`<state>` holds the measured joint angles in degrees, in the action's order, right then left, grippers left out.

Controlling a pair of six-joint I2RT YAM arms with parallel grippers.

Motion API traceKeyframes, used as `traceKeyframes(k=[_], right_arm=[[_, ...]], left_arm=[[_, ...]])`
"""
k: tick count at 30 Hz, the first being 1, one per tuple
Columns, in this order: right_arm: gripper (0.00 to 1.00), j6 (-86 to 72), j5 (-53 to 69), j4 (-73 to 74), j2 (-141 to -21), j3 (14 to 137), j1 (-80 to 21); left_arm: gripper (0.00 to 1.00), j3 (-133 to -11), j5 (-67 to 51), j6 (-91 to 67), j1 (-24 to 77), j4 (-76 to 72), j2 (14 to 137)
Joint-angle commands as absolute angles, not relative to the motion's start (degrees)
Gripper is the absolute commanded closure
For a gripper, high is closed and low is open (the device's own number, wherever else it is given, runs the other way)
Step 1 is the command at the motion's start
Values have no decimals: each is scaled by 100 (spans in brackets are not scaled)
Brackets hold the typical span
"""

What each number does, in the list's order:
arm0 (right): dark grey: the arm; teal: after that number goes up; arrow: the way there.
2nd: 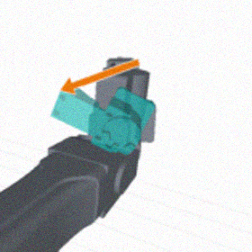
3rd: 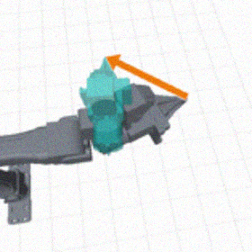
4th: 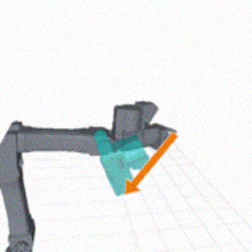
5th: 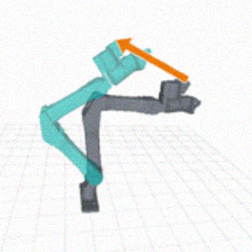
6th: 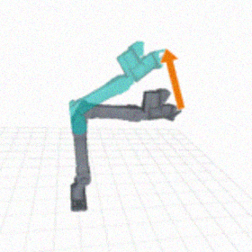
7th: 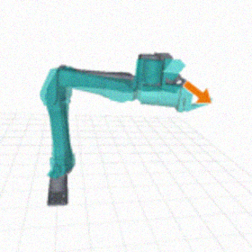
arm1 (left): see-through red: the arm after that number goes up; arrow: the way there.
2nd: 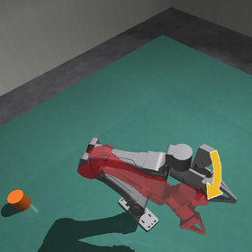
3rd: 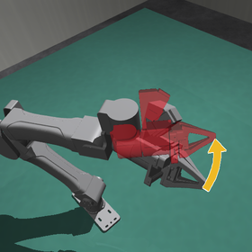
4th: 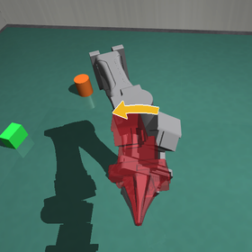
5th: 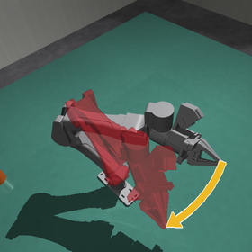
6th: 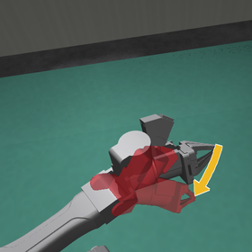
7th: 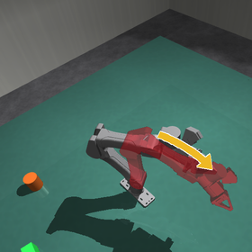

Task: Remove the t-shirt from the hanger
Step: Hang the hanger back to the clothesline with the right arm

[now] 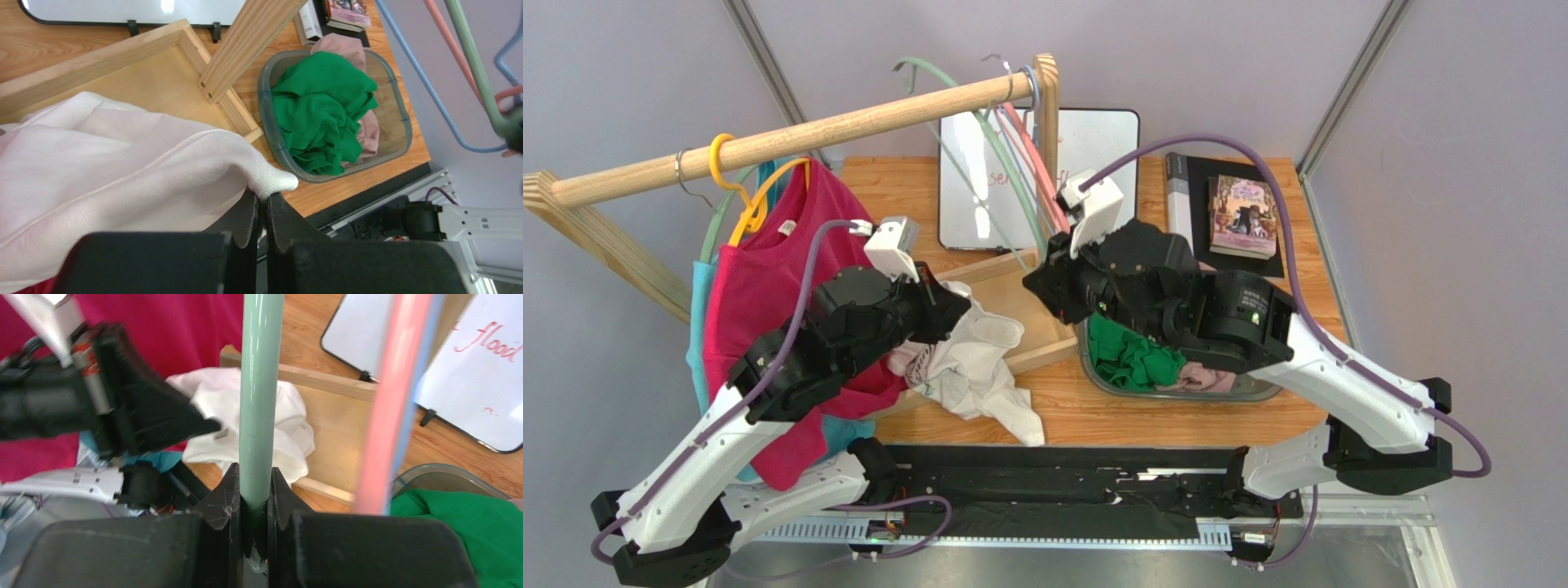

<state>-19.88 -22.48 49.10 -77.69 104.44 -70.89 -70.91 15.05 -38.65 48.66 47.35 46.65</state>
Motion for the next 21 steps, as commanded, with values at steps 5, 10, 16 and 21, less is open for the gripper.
traceKeyframes(k=[5,10,16,21], right_arm=[[100,-2593,-1714,4658,-7734,10477,-6416],[100,-2689,-1661,4702,-7770,10266,-6407],[100,-2883,-1608,4588,-7585,9880,-6416],[89,-2848,-1538,4588,-7532,9817,-6416]], left_arm=[[100,-7119,1029,-3999,4852,4412,4404],[100,-7110,958,-4017,4852,4324,4307],[100,-7189,870,-3982,4852,4324,4263],[100,-7155,844,-4016,4852,4307,4280]])
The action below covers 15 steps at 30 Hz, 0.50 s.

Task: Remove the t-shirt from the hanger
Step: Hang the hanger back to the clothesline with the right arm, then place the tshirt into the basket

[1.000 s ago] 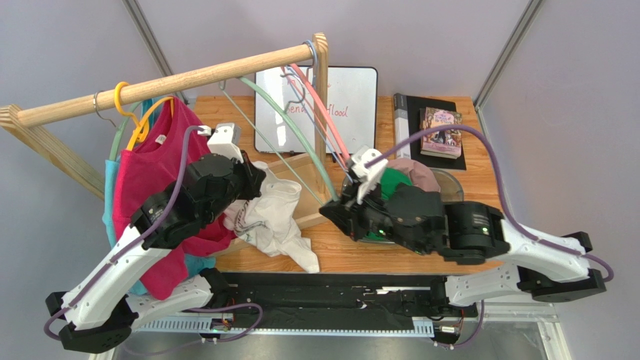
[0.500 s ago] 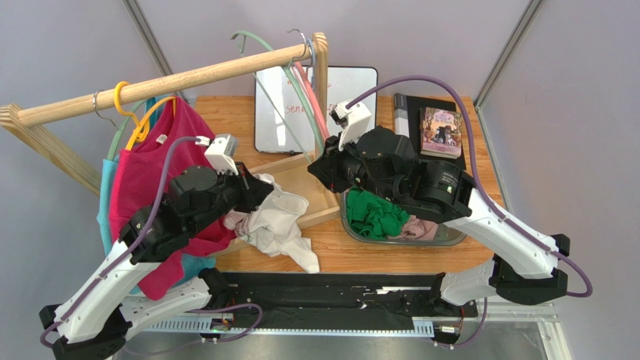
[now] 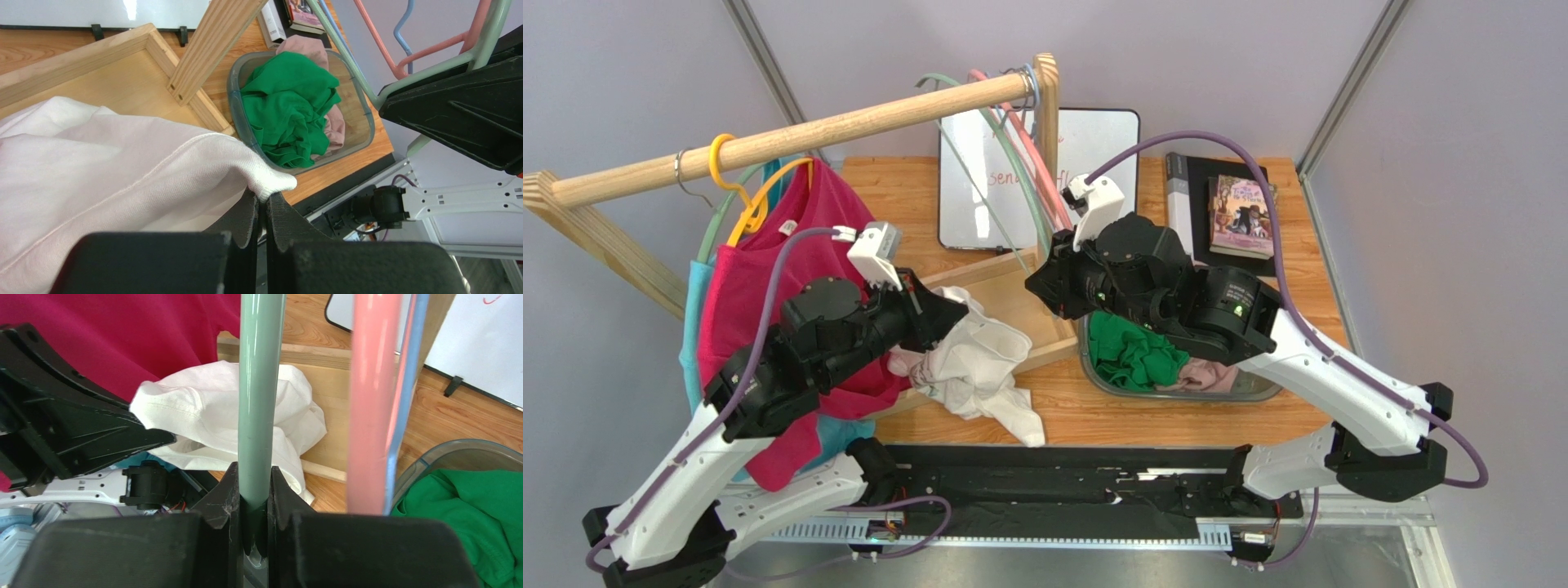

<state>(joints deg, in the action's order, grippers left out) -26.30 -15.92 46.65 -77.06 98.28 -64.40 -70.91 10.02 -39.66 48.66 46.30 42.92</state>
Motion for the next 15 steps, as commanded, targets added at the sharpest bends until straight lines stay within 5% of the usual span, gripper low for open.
traceKeyframes(k=[1,2,8,15], right_arm=[[79,-2813,-1451,4588,-7506,9817,-6433],[59,-2786,-1450,4605,-7471,9800,-6451],[13,-2444,-1495,4430,-6462,9073,-6925],[6,-1838,-651,2896,-4713,6402,-7391]], left_arm=[[100,-7146,826,-4034,4852,4272,4272],[100,-7137,774,-4043,4852,4245,4280],[100,-7137,510,-4087,4852,4105,4350],[100,-7084,-192,-4376,4852,3649,4395]])
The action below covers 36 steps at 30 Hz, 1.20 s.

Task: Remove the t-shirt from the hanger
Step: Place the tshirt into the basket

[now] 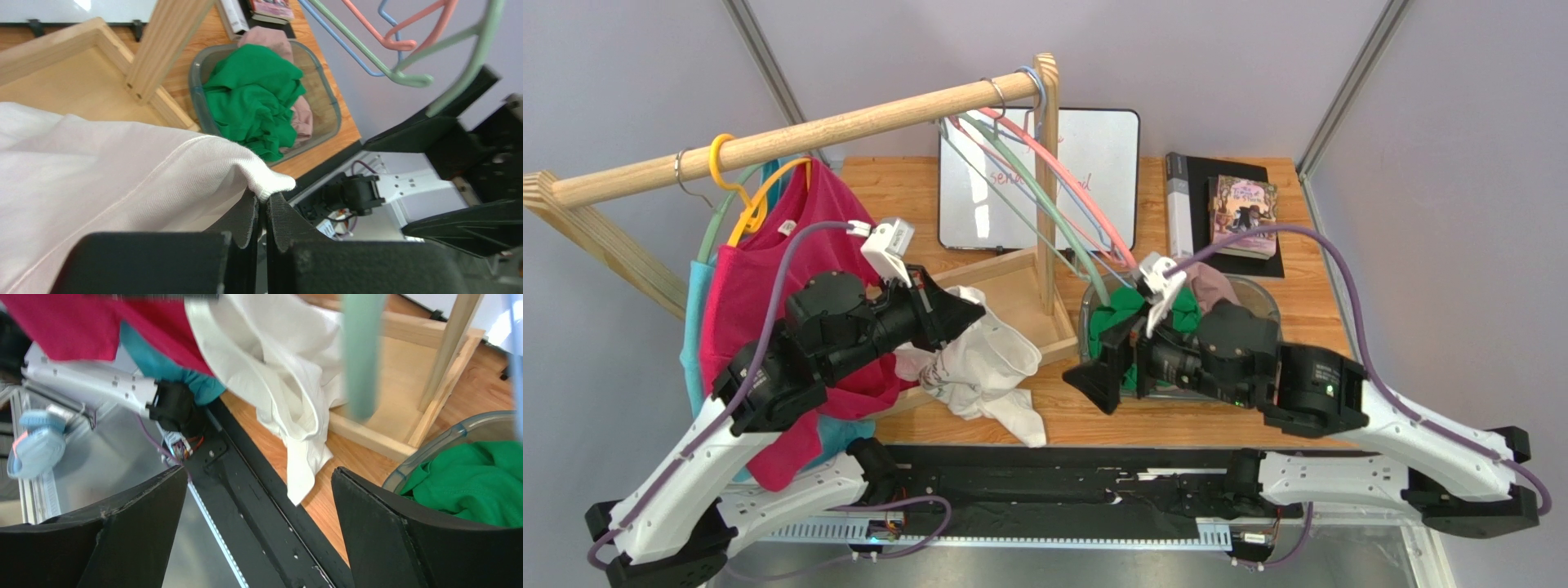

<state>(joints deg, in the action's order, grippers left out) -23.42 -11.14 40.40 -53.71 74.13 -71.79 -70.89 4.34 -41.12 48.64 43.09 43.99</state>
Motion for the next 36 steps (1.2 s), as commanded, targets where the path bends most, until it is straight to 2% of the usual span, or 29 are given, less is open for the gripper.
traceKeyframes(k=[1,5,6,8,12,20,23,24,27,28,29,30,32,34,36], right_arm=[[5,-1689,-598,2648,-4554,5781,-7418],[3,-1372,-641,1181,-4061,4537,-7418],[3,-1284,-624,438,-4034,4361,-7427],[3,-1021,-518,-339,-4104,3895,-7453],[2,-695,-1062,-1920,-4699,3551,-7655],[1,-536,-2547,-2391,-5546,3727,-8033],[5,-808,-3382,-2469,-5651,3613,-8033],[8,-896,-3549,-2496,-5660,3534,-8042],[25,-949,-3490,-2584,-5721,3454,-8033],[41,-975,-3463,-2567,-5722,3454,-8033],[50,-967,-3454,-2514,-5730,3454,-8033],[73,-984,-3498,-2479,-5713,3454,-8033],[96,-1028,-3603,-2356,-5582,3437,-8033],[100,-1098,-4120,-2058,-5432,3541,-8025],[100,-1300,-4803,-1504,-5021,3568,-7998]], left_arm=[[100,-7049,-315,-4534,4852,3543,4377],[100,-6602,-1245,-5044,4852,2788,4394],[100,-6548,-1405,-5228,4852,2490,4421],[100,-6426,-1825,-5387,4852,2277,4578],[100,-6267,-2416,-5764,4852,1715,4869],[100,-6012,-2856,-6178,4852,994,5141],[100,-5986,-2997,-6249,4852,845,5185],[100,-5968,-3023,-6258,4860,818,5186],[100,-5924,-3129,-6275,4860,677,5229],[100,-5941,-3172,-6258,4860,668,5247],[100,-5950,-3190,-6223,4860,668,5273],[100,-5950,-3208,-6205,4860,659,5300],[100,-5950,-3278,-6135,4860,607,5317],[98,-6055,-3174,-6004,4860,920,5300],[78,-6239,-2858,-5565,4860,1500,5178]])
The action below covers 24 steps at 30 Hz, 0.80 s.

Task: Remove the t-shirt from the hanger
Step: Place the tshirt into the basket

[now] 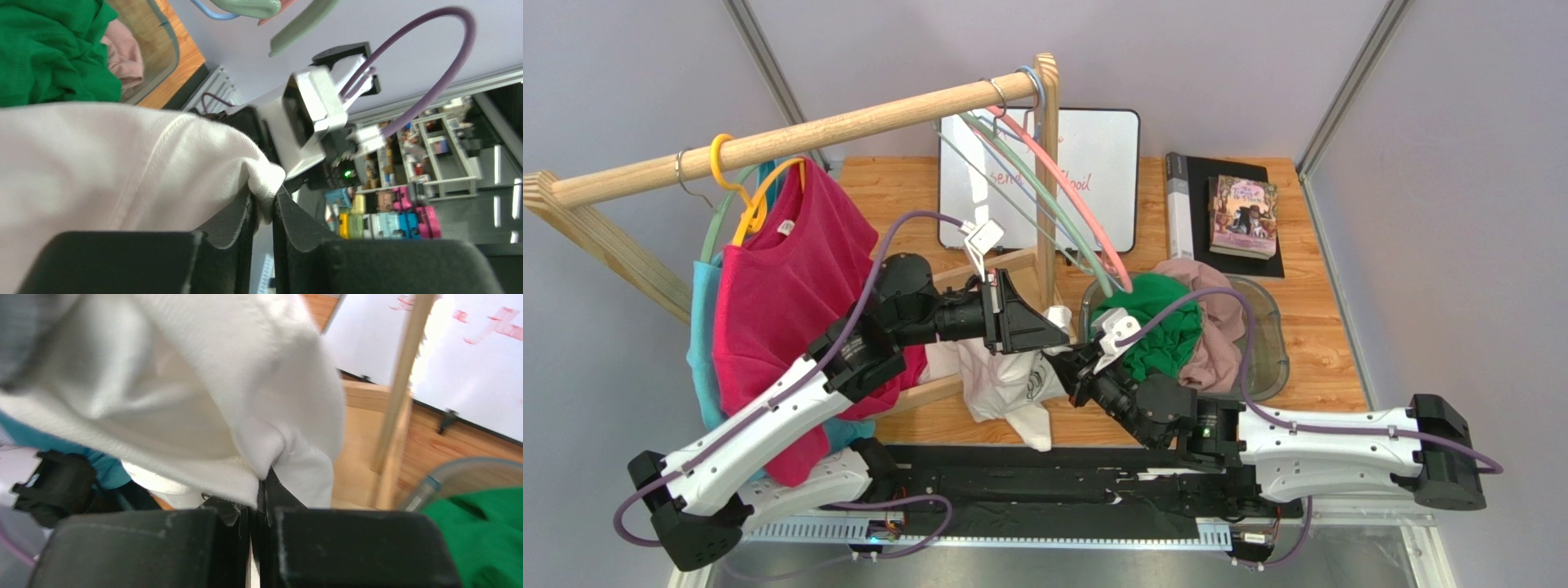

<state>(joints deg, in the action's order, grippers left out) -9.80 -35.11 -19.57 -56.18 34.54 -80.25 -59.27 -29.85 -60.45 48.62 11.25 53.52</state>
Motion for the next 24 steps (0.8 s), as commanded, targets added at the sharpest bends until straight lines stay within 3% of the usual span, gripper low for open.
traceKeyframes(k=[1,2,5,7,16,24], right_arm=[[100,-1336,-4912,-1372,-4792,3534,-7911],[100,-1493,-5026,-1058,-4590,3516,-7849],[100,-1722,-5229,-337,-3641,3437,-7437],[100,-1644,-5063,-124,-3088,3428,-6877],[100,-924,-3402,1660,-3480,5605,-4064],[100,-940,-2918,2250,-3911,7285,-3067]], left_arm=[[71,-6414,-2343,-5407,4860,2086,5107],[57,-6460,-2086,-5179,4860,2301,5019],[38,-6390,-1092,-4958,4869,2794,4528],[32,-6285,-643,-4869,4852,2961,4193],[32,-6346,-360,-4746,4860,3357,4017],[34,-6346,-194,-4764,4860,3366,3982]])
